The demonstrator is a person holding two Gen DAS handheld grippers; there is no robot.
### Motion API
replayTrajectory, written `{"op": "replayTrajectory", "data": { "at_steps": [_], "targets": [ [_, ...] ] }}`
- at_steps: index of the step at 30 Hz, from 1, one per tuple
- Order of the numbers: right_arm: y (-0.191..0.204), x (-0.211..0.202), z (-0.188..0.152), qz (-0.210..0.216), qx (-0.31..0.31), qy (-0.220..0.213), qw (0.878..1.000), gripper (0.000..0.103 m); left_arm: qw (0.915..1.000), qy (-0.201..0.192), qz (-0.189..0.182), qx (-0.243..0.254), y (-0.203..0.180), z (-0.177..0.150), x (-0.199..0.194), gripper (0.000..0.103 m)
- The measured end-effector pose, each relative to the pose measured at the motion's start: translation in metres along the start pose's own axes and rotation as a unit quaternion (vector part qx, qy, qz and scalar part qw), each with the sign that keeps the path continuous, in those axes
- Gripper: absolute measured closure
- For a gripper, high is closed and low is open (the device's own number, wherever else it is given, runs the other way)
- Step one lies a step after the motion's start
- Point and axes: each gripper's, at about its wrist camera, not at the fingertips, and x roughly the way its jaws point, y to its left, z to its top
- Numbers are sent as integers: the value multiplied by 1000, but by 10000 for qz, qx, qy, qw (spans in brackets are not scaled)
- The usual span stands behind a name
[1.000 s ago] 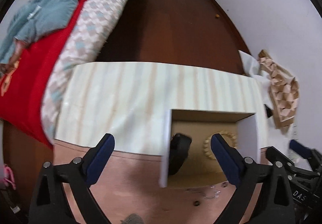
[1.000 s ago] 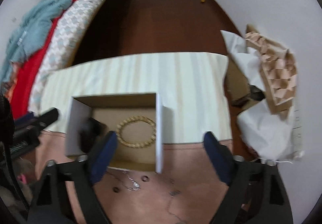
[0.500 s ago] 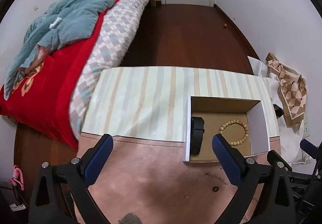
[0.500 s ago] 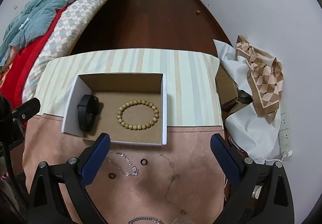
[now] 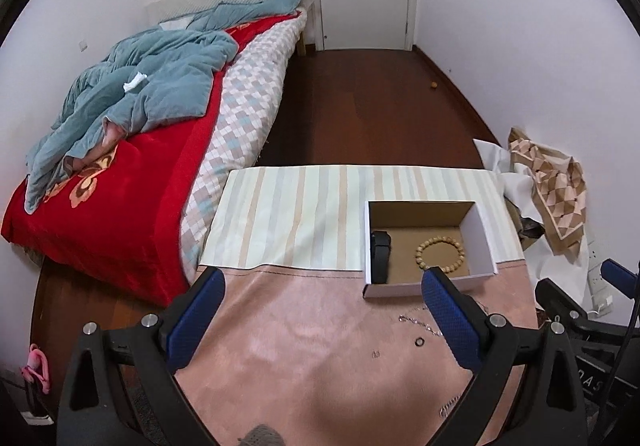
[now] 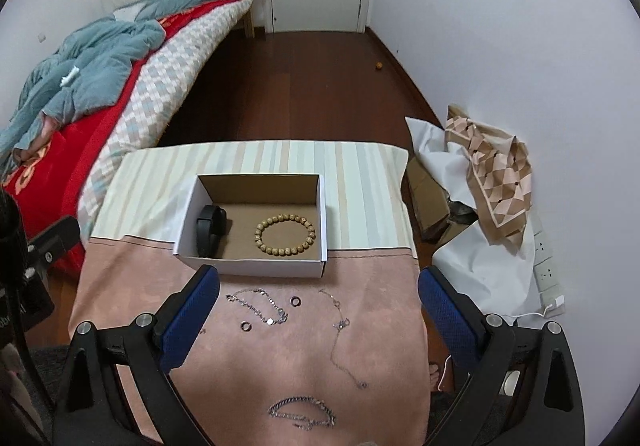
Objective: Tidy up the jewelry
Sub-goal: 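Lift both open grippers out of the box and back over the table, then grasp the tiny silver earring with the left gripper while the right gripper grasps the thick silver chain bracelet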
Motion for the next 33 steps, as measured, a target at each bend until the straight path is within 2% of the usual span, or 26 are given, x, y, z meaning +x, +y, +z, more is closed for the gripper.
{"op": "replayTrajectory", "data": {
  "at_steps": [7, 11, 16, 21, 23, 25, 30, 33],
  "targets": [
    [-3, -35, -14, 30, 39, -173, 9998, 2, 9999, -141, -21, 4, 4, -14, -26, 3],
    [-5, -39, -20, 246, 153, -122, 9995, 2, 9997, -138, 99, -161, 12, -19, -27, 3],
    [-15, 0, -41, 411, 374, 310, 9980, 2, 9985, 73, 491, -216, 24, -38, -1, 3],
    [-30, 53, -93, 409, 541, 1095, 9917, 3, 9955, 680, 600, -286, 32, -77, 40, 3],
    [-36, 73, -118, 385, 634, 1398, 9874, 11, 9934, 919, 611, -314, 31, -95, 53, 3],
    [-43, 90, -140, 360, 768, 1680, 9821, 28, 9904, 1178, 652, -303, 28, -112, 67, 3],
    [-45, 117, -173, 378, 746, 1955, 9771, 32, 9849, 1558, 695, -308, 21, -148, 88, 3],
    [-39, 128, -182, 293, 549, 2095, 9758, 40, 9830, 1677, 678, -317, 16, -161, 94, 3]
  ]
}}
